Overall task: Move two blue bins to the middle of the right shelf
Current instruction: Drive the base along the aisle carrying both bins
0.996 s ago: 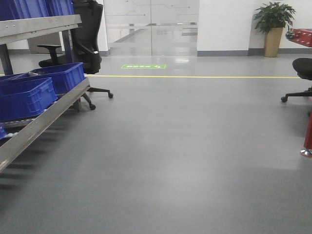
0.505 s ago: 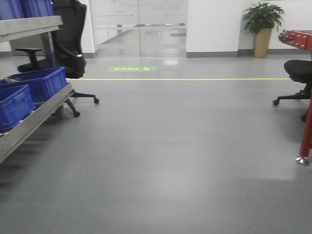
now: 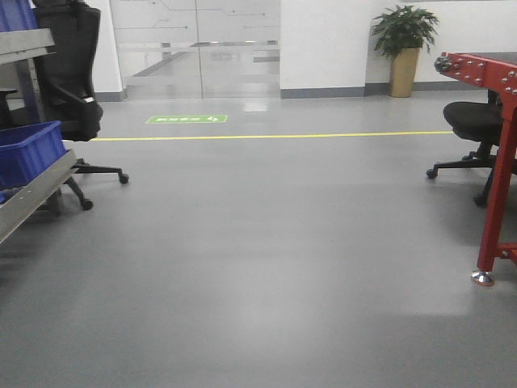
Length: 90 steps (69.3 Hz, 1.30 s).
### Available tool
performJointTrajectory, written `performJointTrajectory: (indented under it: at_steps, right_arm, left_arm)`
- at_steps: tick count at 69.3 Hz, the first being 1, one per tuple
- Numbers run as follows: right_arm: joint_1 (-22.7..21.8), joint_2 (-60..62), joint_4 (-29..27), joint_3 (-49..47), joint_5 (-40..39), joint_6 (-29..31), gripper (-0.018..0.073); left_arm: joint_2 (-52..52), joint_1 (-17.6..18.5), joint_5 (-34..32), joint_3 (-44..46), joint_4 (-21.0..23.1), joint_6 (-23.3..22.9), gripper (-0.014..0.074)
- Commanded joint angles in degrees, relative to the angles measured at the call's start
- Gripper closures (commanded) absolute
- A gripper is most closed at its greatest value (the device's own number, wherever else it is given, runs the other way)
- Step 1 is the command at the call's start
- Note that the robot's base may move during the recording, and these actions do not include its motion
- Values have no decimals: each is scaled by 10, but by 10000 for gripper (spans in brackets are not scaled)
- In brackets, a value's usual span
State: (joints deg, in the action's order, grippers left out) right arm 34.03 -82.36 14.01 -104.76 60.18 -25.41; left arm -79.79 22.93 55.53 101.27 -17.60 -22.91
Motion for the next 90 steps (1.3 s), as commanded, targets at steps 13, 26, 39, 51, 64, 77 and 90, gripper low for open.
performJointTrajectory:
  at_steps: [13,26,39,51,64,77,90]
  right_arm:
    - [5,9,-40,-11,-66,1,721]
    - [5,9,-40,-11,-66,1,721]
    - [5,9,-40,-11,-66,1,721]
    - [5,9,-40,-11,-66,1,721]
    - [5,9,-40,-11,-66,1,721]
    - [5,9,-40,-11,-66,1,721]
    - [5,9,-40,-11,-66,1,721]
  left_arm:
    - [8,7,-61,9,28,1,707]
    - [8,7,-61,9,28,1,707]
    - [7,7,-61,9,28,1,707]
    - [7,7,-61,9,28,1,707]
    - [7,7,-61,9,28,1,707]
    - [7,7,-61,9,28,1,707]
    - [7,7,-61,9,28,1,707]
